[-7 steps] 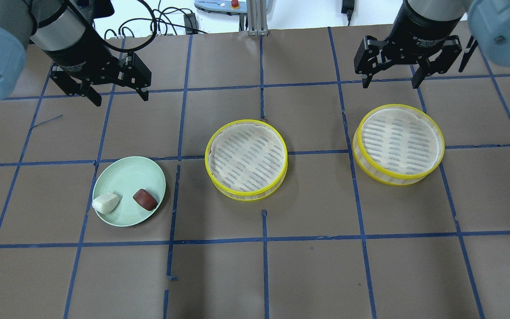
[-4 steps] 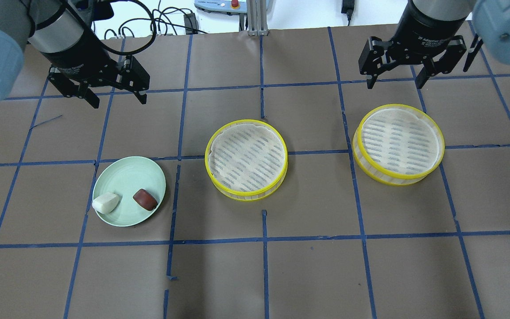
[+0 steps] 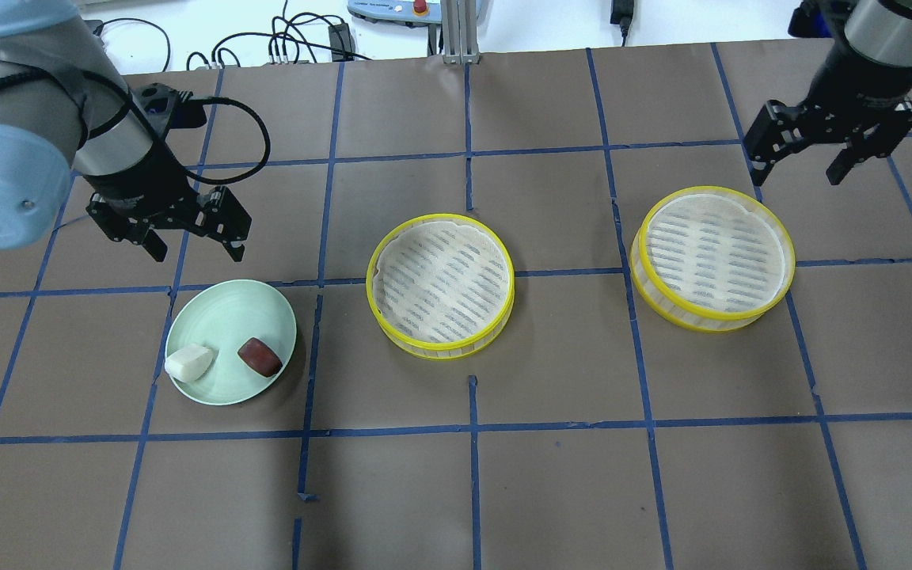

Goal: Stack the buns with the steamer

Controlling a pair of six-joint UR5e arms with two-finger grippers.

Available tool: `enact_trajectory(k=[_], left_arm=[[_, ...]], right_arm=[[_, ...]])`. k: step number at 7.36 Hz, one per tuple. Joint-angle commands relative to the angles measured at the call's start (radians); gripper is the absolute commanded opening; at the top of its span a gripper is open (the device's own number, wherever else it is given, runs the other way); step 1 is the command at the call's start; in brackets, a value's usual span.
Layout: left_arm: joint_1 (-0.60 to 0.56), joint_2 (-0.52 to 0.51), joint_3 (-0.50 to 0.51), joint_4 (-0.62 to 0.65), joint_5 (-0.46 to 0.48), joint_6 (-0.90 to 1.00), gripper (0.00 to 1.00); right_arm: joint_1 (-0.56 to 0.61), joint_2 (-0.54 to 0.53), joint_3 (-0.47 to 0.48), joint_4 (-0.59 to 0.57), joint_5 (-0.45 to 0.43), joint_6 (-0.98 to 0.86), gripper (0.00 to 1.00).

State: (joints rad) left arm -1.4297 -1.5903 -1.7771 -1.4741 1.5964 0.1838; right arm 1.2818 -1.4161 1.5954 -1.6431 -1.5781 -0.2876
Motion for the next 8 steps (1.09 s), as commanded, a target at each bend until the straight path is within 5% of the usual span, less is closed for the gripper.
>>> enact_trajectory(k=[1, 4, 5, 7, 8], left_arm=[[0.133, -0.008, -0.115, 0.023, 0.007, 0.128, 0.98], [0.178, -0.095, -0.249, 0.25, 0.092, 0.207, 0.9], [0.178, -0.158, -0.274, 0.343, 0.096, 0.209, 0.9], [0.178, -0.195, -0.288, 0.368, 0.103, 0.223, 0.95], [0.178, -0.195, -0.289, 0.37, 0.1, 0.214, 0.94]], right_arm=[[-0.102, 0.147, 0.124, -0.277, 0.001, -0.152, 0.9], [-0.133, 0.221, 0.25, -0.47, 0.006, -0.157, 0.83], [-0.134, 0.221, 0.262, -0.503, 0.006, -0.157, 0.65], [-0.136, 0.22, 0.256, -0.506, 0.004, -0.159, 0.1], [-0.139, 0.22, 0.256, -0.509, 0.004, -0.159, 0.05]])
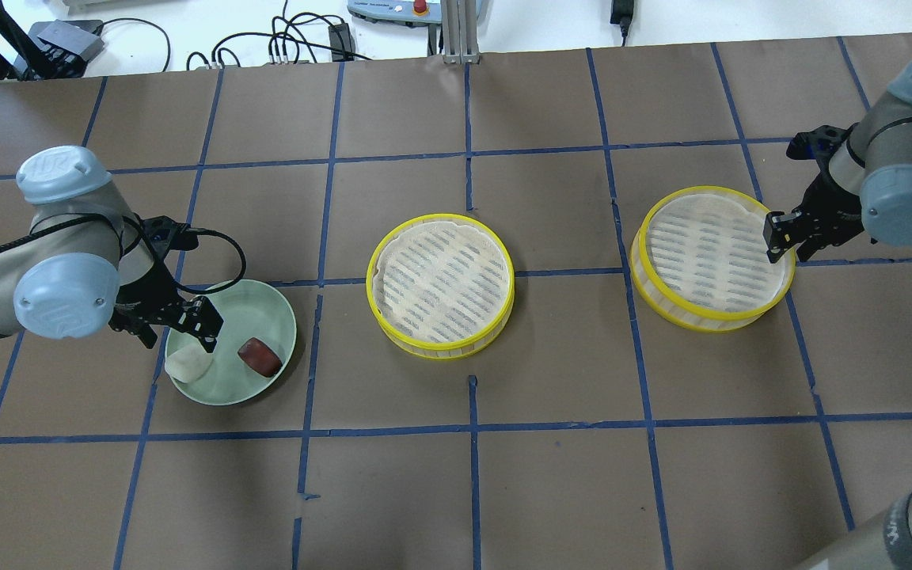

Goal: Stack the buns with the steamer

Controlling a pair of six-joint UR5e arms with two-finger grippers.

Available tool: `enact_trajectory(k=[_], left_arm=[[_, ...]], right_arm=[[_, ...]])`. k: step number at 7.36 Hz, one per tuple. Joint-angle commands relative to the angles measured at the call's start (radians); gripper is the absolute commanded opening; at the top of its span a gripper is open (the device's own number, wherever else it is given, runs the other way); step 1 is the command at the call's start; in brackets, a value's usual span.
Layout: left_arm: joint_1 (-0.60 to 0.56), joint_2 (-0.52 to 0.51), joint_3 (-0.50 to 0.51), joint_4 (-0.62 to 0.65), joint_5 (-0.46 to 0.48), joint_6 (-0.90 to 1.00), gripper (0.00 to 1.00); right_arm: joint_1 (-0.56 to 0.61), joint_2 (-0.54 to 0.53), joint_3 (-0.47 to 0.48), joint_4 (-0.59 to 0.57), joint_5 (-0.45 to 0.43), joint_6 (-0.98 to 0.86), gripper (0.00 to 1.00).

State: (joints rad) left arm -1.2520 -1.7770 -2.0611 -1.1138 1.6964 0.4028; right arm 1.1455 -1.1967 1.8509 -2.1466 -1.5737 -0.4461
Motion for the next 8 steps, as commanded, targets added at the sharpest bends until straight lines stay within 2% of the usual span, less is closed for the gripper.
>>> enact_trajectory(k=[1, 2, 3, 6, 7, 8], left_arm=[[0.0, -0.007, -0.002, 0.009, 0.003, 0.001, 0.56], [0.0, -0.005, -0.005, 0.006, 0.006, 0.008, 0.18], [0.0, -0.004, -0.007, 0.0, 0.008, 0.008, 0.04], [-0.009, 0.027, 0.004, 0.008, -0.007, 0.002, 0.0], [-0.027, 0.087, 0.031, 0.006, -0.02, -0.005, 0.0], [-0.041, 0.166, 0.067, -0.021, -0.103, -0.022, 0.0]], right_arm=[[-0.004, 0.0, -0.002, -0.001, -0.006, 0.0, 0.05], [-0.006, -0.01, -0.009, 0.011, -0.011, 0.0, 0.05], [-0.006, -0.027, -0.039, 0.04, -0.011, 0.0, 0.05], [-0.007, -0.148, -0.244, 0.446, -0.012, -0.002, 0.05], [-0.007, -0.194, -0.286, 0.537, -0.012, 0.0, 0.05], [-0.006, -0.213, -0.283, 0.562, -0.015, 0.0, 0.04]])
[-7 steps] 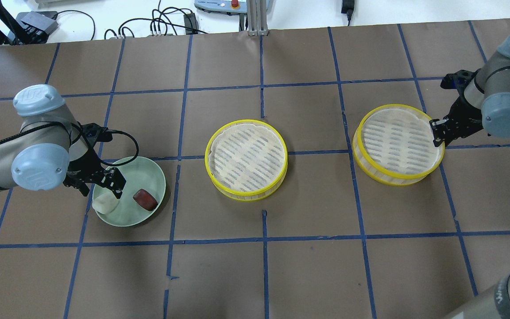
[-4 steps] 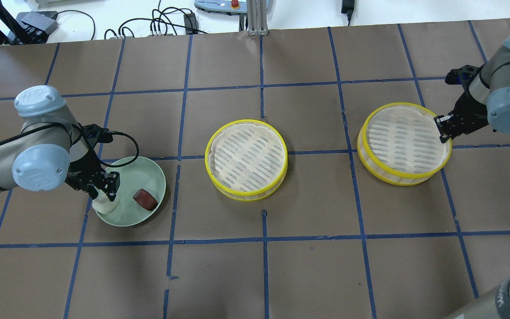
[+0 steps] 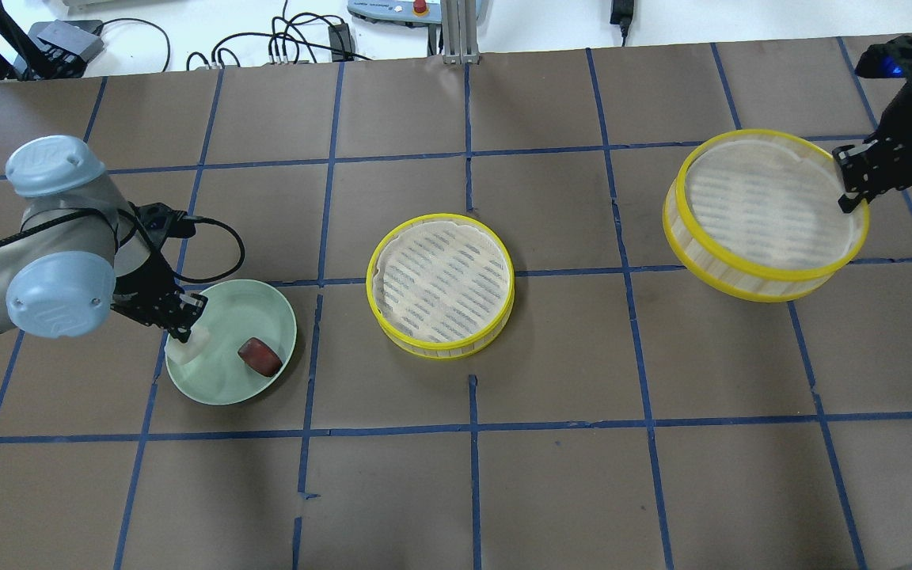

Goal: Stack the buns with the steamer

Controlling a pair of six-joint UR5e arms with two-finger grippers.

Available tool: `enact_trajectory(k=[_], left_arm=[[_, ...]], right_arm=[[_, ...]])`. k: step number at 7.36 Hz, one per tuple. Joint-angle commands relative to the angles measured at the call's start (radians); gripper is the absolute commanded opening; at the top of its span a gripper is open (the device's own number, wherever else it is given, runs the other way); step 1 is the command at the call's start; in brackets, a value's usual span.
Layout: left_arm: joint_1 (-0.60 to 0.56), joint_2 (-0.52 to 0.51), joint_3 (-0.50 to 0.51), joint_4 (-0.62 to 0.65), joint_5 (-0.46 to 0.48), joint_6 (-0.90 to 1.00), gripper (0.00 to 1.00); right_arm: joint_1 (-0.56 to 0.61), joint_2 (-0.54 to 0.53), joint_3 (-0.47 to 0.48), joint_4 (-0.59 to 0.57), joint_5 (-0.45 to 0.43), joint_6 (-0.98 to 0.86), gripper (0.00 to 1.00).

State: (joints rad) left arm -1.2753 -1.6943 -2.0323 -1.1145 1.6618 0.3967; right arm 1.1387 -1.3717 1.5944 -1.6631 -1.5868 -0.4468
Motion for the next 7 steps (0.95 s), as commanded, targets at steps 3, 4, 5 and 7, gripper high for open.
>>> enact_trajectory(k=[3, 4, 5, 7], left_arm=[[-0.229, 0.108, 0.154, -0.065, -0.212, -0.342, 0.0], [-0.342, 0.085, 0.168, -0.054, -0.215, -0.487, 0.0], [-0.436, 0.035, 0.172, 0.044, -0.218, -0.659, 0.0], [-0.565, -0.112, 0.172, 0.217, -0.214, -0.809, 0.03]], right_arm=[[0.027, -0.043, -0.011, 0.077, 0.014, 0.016, 0.04], [0.088, -0.043, 0.001, 0.062, 0.014, 0.049, 0.04], [0.161, -0.041, 0.001, 0.057, 0.016, 0.122, 0.04], [0.246, -0.03, 0.001, 0.043, 0.068, 0.206, 0.04]])
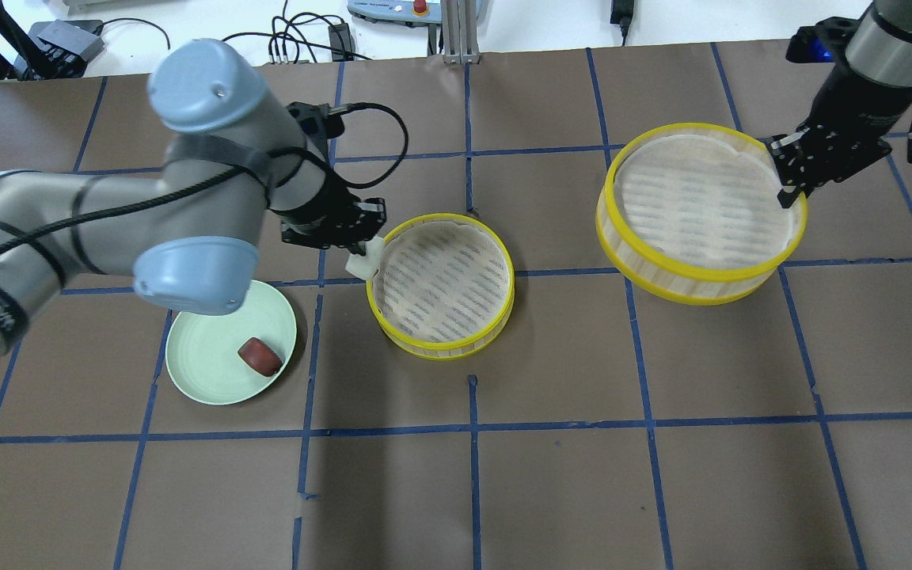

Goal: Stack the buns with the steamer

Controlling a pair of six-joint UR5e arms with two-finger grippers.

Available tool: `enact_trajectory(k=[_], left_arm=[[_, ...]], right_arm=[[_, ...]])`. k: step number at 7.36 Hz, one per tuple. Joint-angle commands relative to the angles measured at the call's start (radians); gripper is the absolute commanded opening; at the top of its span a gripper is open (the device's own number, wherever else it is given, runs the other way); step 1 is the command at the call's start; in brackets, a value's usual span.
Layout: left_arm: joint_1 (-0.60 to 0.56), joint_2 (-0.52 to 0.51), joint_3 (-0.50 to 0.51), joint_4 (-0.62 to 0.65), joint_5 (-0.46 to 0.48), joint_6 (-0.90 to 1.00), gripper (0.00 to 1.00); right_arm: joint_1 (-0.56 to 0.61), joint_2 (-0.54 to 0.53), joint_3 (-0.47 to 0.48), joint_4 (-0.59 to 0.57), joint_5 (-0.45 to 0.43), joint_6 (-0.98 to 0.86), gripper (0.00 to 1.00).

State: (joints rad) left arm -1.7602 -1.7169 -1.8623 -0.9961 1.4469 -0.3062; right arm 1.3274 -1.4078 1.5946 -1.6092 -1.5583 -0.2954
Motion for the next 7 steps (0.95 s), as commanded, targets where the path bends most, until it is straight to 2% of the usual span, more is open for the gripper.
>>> enact_trajectory(k=[1, 2, 3, 4, 5, 6, 7], left_arm=[[-0.082, -0.12, 0.002, 0.106, 0.01, -0.105, 0.19], [-0.082, -0.119, 0.003, 0.106, 0.015, -0.1, 0.49], [-0.082, -0.118, 0.003, 0.108, 0.017, -0.1, 0.73], [-0.081, -0.104, 0.006, 0.106, 0.02, -0.09, 0.76], [-0.052, -0.087, 0.002, 0.099, 0.121, 0.062, 0.8], [0.02, -0.07, -0.018, 0.09, 0.194, 0.214, 0.81], [0.098, -0.046, -0.049, 0.082, 0.199, 0.33, 0.88]], right_arm=[[0.084, 0.01, 0.001, -0.024, 0.055, 0.086, 0.04], [0.088, 0.015, 0.001, -0.025, 0.055, 0.088, 0.04], [0.099, 0.02, 0.004, -0.043, 0.057, 0.091, 0.04], [0.139, 0.041, 0.011, -0.085, 0.044, 0.11, 0.04], [0.188, 0.065, 0.031, -0.151, 0.041, 0.202, 0.04], [0.241, 0.079, 0.057, -0.217, 0.038, 0.252, 0.04], [0.304, 0.095, 0.073, -0.253, 0.037, 0.327, 0.04]])
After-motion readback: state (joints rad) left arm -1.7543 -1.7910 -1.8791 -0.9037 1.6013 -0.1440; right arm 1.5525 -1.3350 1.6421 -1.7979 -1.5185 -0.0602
